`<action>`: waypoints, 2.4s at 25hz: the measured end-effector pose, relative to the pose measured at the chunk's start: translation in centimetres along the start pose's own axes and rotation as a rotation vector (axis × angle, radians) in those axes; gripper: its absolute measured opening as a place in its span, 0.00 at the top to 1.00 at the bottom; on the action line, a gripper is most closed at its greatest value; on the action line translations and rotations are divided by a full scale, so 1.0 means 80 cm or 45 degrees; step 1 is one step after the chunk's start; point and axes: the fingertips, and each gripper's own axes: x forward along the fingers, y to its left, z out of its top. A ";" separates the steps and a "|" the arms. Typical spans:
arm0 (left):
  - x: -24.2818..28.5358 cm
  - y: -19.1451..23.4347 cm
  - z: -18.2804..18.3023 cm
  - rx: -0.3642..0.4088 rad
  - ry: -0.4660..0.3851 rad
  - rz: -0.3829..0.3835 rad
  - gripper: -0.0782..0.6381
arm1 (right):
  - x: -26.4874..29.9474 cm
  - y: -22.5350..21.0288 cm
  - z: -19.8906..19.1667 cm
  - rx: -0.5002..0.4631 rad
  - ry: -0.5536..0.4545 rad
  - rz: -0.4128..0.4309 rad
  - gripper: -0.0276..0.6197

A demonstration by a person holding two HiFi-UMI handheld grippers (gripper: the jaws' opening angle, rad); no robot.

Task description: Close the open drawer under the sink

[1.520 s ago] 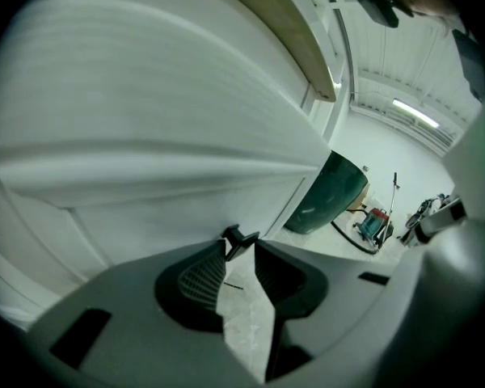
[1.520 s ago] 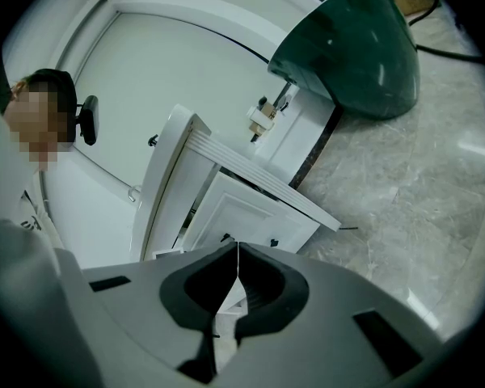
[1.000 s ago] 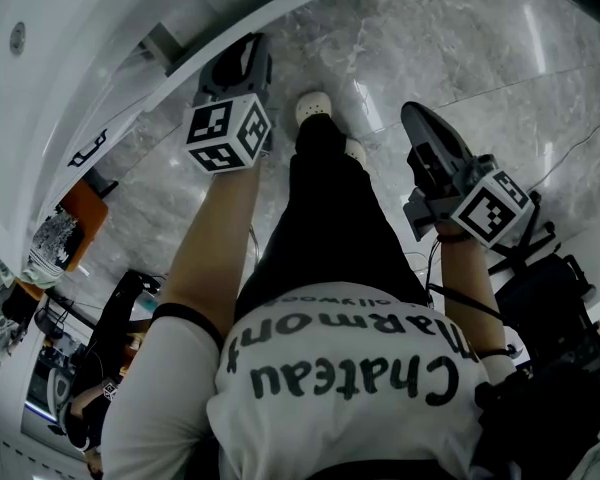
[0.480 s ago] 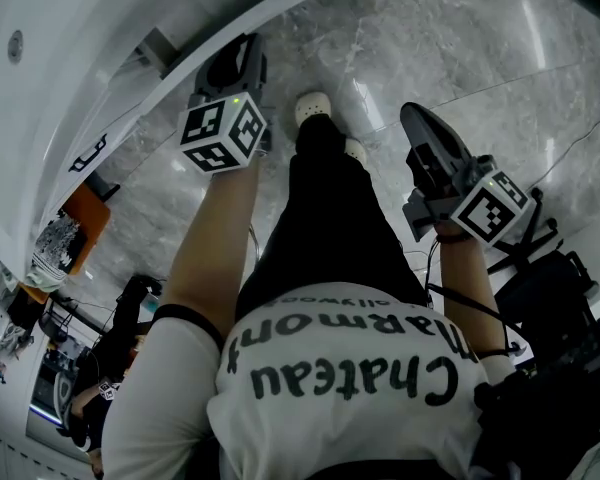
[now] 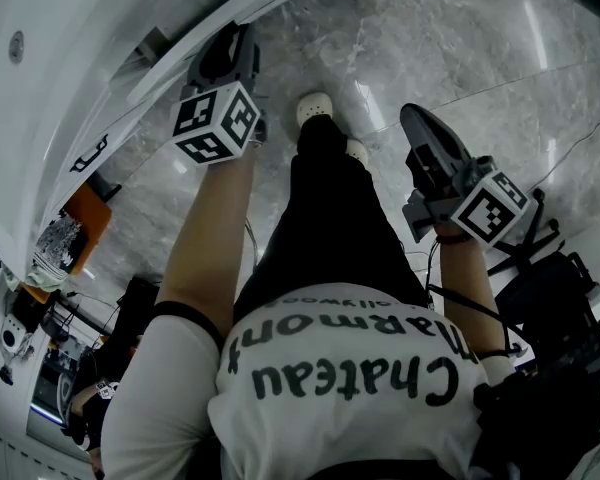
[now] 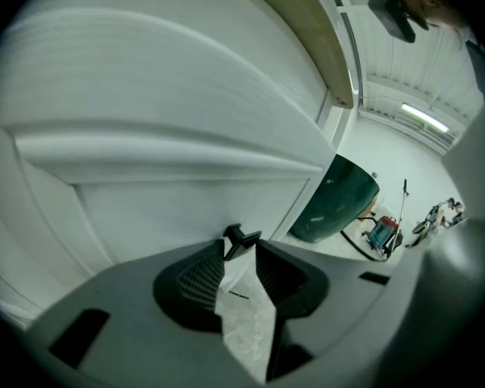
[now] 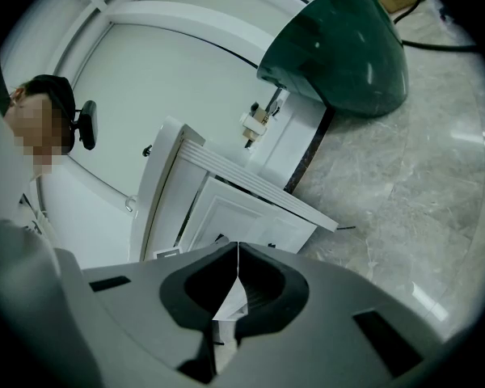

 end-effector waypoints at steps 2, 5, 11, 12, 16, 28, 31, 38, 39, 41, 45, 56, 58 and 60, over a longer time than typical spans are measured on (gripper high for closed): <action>0.001 0.002 0.002 0.004 -0.004 0.004 0.73 | 0.001 0.000 0.000 0.000 0.001 0.002 0.94; 0.002 0.005 0.005 0.005 -0.011 0.006 0.73 | 0.001 -0.002 0.000 0.003 0.001 0.000 0.94; 0.004 0.008 0.012 0.011 -0.024 0.017 0.73 | 0.002 -0.002 -0.003 0.020 0.011 0.020 0.94; 0.005 0.008 0.013 0.013 -0.024 0.020 0.73 | 0.001 -0.002 -0.003 0.020 0.007 0.018 0.94; 0.006 0.010 0.013 0.022 -0.019 0.023 0.73 | 0.000 -0.005 -0.001 0.024 -0.006 0.009 0.94; 0.013 0.016 0.018 0.005 -0.015 0.051 0.73 | -0.003 -0.011 -0.004 0.049 -0.007 0.010 0.94; 0.014 0.017 0.019 0.005 -0.017 0.050 0.73 | -0.003 -0.012 -0.001 0.055 -0.015 0.007 0.94; 0.017 0.019 0.025 0.013 -0.022 0.043 0.73 | -0.003 -0.010 -0.002 0.062 -0.020 0.012 0.94; 0.018 0.019 0.027 0.011 -0.022 0.043 0.73 | -0.003 -0.011 -0.002 0.063 -0.018 0.011 0.94; 0.020 0.019 0.029 0.010 -0.022 0.041 0.73 | -0.003 -0.011 0.000 0.069 -0.021 0.008 0.94; 0.022 0.017 0.032 0.019 -0.013 0.029 0.73 | -0.001 -0.010 0.003 0.076 -0.024 0.009 0.94; 0.027 0.025 0.028 0.017 0.002 -0.003 0.73 | 0.010 -0.013 0.003 0.075 -0.021 0.002 0.94; 0.027 0.026 0.029 0.024 0.007 -0.011 0.73 | 0.009 -0.014 0.005 0.074 -0.025 -0.001 0.94; 0.029 0.026 0.031 0.024 0.014 -0.016 0.73 | 0.008 -0.013 0.008 0.073 -0.030 -0.003 0.94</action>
